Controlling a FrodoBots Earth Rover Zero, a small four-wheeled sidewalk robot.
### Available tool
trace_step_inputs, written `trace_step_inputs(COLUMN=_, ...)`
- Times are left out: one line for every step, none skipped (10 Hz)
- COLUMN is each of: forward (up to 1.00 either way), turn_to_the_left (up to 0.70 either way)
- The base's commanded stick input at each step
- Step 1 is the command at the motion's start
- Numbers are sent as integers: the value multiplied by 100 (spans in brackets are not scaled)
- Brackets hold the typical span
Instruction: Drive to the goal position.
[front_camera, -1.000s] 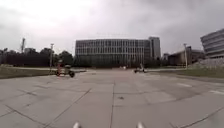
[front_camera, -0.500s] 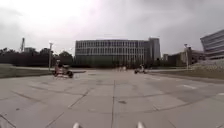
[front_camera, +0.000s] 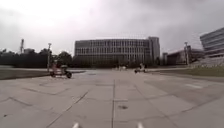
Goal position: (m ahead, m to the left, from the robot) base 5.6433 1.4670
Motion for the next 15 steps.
trace_step_inputs(forward=50, turn_to_the_left=12)
trace_step_inputs(forward=50, turn_to_the_left=20)
trace_step_inputs(forward=50, turn_to_the_left=25)
trace_step_inputs(forward=50, turn_to_the_left=23)
trace_step_inputs(forward=50, turn_to_the_left=20)
trace_step_inputs(forward=50, turn_to_the_left=0)
trace_step_inputs(forward=50, turn_to_the_left=0)
trace_step_inputs(forward=50, turn_to_the_left=0)
trace_step_inputs(forward=50, turn_to_the_left=0)
trace_step_inputs(forward=50, turn_to_the_left=0)
trace_step_inputs(forward=50, turn_to_the_left=0)
trace_step_inputs(forward=50, turn_to_the_left=0)
trace_step_inputs(forward=50, turn_to_the_left=0)
trace_step_inputs(forward=50, turn_to_the_left=0)
trace_step_inputs(forward=50, turn_to_the_left=0)
